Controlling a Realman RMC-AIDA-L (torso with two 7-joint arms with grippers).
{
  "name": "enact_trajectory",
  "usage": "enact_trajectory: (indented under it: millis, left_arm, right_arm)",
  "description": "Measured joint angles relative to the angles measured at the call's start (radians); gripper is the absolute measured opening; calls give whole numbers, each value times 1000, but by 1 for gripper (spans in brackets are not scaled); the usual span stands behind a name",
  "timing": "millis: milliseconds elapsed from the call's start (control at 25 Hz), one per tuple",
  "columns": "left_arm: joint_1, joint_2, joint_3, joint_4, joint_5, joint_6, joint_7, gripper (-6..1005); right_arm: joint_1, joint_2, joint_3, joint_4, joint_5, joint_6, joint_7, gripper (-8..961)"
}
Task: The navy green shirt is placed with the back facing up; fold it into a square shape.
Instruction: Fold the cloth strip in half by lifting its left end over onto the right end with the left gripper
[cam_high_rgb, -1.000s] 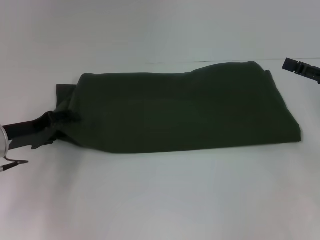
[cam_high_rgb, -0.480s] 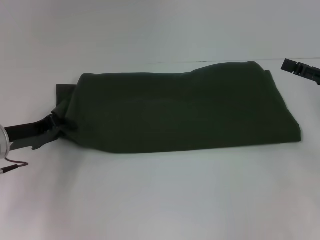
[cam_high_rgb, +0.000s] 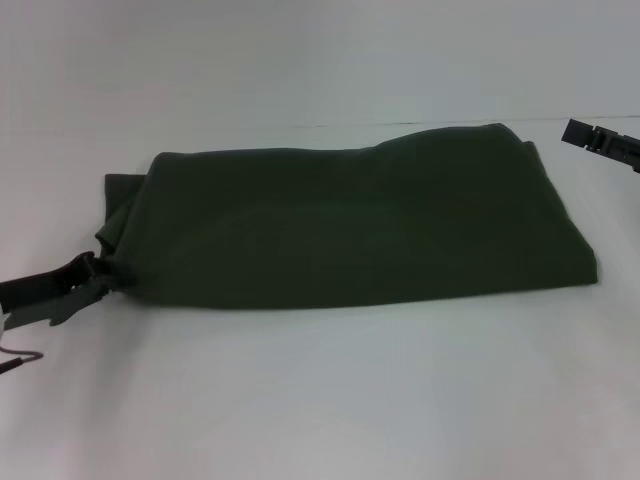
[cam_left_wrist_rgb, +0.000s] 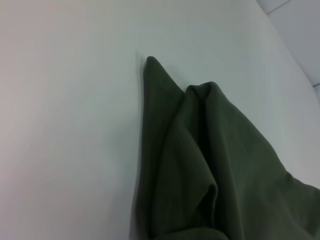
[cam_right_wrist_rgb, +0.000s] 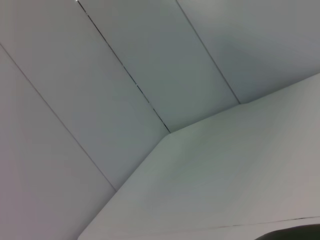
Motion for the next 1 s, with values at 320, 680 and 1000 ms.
enact_trajectory:
  millis: [320,680,1000]
  left_arm:
    - [57,-7,-112,2,-44,114,101,50]
    - [110,3,-180,13,-40,143,200,49]
    - [157,24,-220,77,-38,161,240,49]
  right_arm:
    - [0,7,0,0,9,1,-3,905]
    - [2,25,0,1,36,-1,-17,904]
    - [10,49,0,11,50,3,-39,905]
